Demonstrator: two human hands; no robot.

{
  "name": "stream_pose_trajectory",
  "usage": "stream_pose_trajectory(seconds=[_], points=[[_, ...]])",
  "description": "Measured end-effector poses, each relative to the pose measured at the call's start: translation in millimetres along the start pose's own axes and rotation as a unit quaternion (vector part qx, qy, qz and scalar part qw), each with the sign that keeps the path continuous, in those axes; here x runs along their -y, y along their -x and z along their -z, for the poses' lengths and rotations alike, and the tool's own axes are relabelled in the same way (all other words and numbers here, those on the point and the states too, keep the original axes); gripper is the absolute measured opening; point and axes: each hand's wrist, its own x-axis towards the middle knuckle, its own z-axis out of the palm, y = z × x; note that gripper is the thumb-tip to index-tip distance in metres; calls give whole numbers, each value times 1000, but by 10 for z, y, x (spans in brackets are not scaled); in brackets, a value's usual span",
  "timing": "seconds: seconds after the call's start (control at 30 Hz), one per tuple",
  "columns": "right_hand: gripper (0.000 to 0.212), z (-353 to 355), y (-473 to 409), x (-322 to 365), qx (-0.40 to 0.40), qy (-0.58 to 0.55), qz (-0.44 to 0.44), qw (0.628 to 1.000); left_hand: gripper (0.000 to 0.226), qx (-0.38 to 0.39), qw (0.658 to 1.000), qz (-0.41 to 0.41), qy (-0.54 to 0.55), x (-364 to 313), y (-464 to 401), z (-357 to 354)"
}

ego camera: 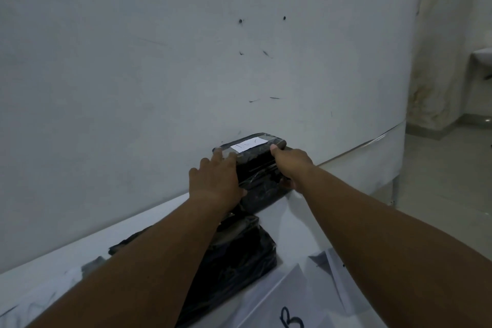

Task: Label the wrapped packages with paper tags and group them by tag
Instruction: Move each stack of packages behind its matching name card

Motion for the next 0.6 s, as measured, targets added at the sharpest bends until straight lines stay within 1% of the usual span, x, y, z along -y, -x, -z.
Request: stream_pose_trajectory(seconds=[0.07, 0.13, 0.2, 0.23, 0.33, 0.43, 0.53, 0.6], points=[[94, 38, 145, 60, -14, 2, -3, 1000, 105, -7, 1000, 12, 27, -9, 58, 51], [98, 57, 256, 106, -8, 13, 1, 1000, 96, -19, 998, 20, 58, 24, 146, 153], [103, 92, 547, 218, 18, 34, 7, 999, 83, -31, 996, 22, 83, 99, 290, 291], [98, 111, 741, 268, 41, 46, 15, 998, 81, -30, 995, 22, 87, 158, 393, 360], [73, 149, 1285, 369, 133, 116, 40, 983, 78, -8, 997, 18, 81, 333, 786, 538], [64, 138, 1698, 364, 200, 197, 66, 957, 67, 5, 997, 22, 72, 465, 1214, 595], [64, 62, 1970, 284, 220, 270, 109, 931, 67, 6, 998, 31, 53, 584, 1530, 548], [66, 3, 2060, 215, 205, 307, 139, 919, 68, 0, 999, 31, 36, 648, 1665, 479]])
